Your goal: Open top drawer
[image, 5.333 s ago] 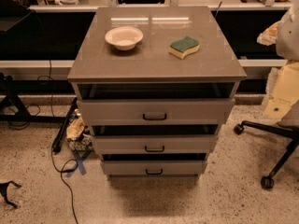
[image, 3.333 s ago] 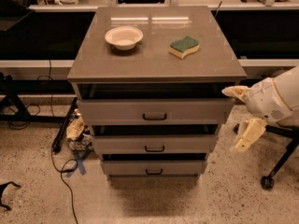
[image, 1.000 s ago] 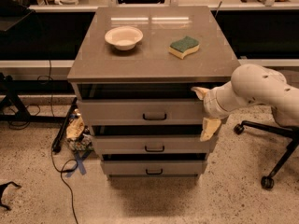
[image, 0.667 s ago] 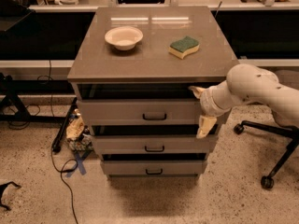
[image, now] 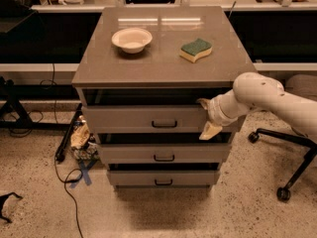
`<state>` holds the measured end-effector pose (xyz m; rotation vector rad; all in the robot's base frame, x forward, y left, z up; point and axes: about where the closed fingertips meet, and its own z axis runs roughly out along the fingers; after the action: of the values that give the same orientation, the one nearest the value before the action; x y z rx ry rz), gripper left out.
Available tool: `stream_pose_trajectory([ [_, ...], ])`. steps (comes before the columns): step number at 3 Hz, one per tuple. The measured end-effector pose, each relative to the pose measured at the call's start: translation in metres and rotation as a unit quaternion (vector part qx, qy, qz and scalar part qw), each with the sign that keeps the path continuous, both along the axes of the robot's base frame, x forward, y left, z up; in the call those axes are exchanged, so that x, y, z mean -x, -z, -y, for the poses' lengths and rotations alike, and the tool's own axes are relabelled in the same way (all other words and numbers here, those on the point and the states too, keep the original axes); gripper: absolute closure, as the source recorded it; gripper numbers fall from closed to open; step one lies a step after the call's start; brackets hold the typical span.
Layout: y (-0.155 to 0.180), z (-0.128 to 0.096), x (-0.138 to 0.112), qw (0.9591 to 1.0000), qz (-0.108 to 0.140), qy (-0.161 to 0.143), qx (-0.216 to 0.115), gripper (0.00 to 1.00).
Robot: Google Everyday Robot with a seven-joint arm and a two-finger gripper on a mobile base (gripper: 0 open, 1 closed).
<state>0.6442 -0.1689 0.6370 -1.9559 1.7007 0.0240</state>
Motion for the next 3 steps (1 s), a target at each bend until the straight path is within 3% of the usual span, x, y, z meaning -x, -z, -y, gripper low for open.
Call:
stream_pose_trajectory([
  [1,0.006,0.007,0.011,0.9999,-0.014,0.010,0.001,0.54],
  [3,-0.010,0.007,0.011,0.9999,-0.014,0.010,0.001,1.00],
])
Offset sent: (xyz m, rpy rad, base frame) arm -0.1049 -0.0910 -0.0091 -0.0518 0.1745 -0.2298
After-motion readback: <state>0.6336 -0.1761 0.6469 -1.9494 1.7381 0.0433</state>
